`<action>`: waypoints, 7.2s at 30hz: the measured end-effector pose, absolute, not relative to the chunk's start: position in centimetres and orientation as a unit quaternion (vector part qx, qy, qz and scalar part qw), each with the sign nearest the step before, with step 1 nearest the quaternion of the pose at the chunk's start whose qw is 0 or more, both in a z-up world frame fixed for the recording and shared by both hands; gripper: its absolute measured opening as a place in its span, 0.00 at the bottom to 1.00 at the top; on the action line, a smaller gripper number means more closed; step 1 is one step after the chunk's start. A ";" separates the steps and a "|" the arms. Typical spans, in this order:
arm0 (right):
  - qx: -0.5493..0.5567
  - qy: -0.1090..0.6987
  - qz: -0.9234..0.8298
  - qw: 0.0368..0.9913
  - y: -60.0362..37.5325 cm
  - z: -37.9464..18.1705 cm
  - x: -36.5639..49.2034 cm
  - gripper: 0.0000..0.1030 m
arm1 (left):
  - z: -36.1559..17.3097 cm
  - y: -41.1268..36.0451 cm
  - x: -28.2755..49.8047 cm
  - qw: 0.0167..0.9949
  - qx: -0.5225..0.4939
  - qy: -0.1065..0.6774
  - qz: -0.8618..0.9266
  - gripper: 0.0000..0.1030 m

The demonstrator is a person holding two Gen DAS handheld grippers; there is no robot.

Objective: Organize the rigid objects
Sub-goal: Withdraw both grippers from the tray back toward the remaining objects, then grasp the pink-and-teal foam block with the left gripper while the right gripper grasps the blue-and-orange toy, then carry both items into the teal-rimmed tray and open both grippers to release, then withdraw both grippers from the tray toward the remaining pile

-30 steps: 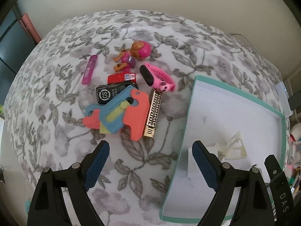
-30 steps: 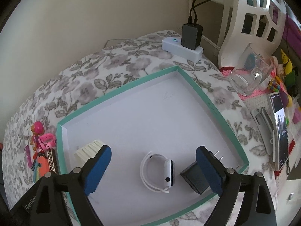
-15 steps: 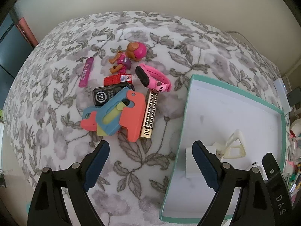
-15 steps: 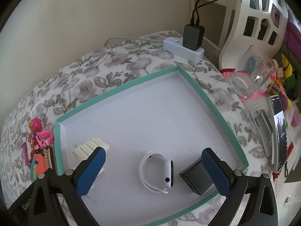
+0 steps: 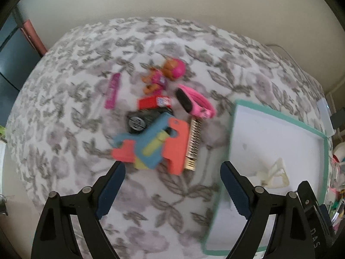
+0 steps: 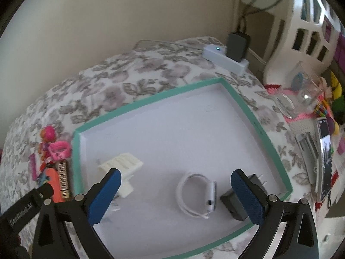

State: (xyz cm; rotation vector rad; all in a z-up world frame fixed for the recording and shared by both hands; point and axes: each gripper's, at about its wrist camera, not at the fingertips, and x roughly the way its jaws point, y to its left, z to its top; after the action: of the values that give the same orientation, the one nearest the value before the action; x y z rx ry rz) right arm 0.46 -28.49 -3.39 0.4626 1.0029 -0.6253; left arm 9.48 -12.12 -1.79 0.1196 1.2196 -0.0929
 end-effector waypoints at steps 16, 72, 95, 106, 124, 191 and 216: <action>0.173 0.446 -0.170 0.862 -20.3 -0.2 5.3 1.00 | 2.3 -4.6 11.9 0.846 0.048 0.530 -0.007 0.87; 0.222 0.558 -0.075 0.796 -14.8 -7.5 11.9 0.67 | -7.6 0.7 14.3 0.795 0.001 0.606 0.028 0.87; 0.250 0.529 -0.081 0.807 -17.8 -4.0 10.2 0.67 | -6.3 -1.9 13.5 0.810 0.005 0.586 -0.022 0.87; 0.272 0.520 -0.079 0.806 -18.9 -3.5 9.7 0.67 | -7.3 -4.8 13.0 0.803 0.014 0.591 -0.071 0.87; 0.295 0.511 -0.076 0.804 -20.0 -3.2 9.2 0.67 | -8.9 -7.7 13.2 0.802 0.041 0.588 -0.097 0.87; 0.249 0.521 -0.363 0.731 -35.7 -5.4 0.4 0.67 | -5.2 -22.2 10.5 0.787 0.069 0.590 -0.163 0.71; 0.245 0.499 -0.359 0.750 -35.0 -1.9 0.4 0.79 | -1.9 -20.8 10.8 0.804 0.054 0.568 -0.169 0.88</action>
State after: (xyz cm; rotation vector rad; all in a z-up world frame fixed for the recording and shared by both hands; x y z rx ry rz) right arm 0.38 -34.99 -1.92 0.5343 1.0895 -0.7840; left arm 10.81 -20.79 -1.95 0.1167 1.2162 -0.3618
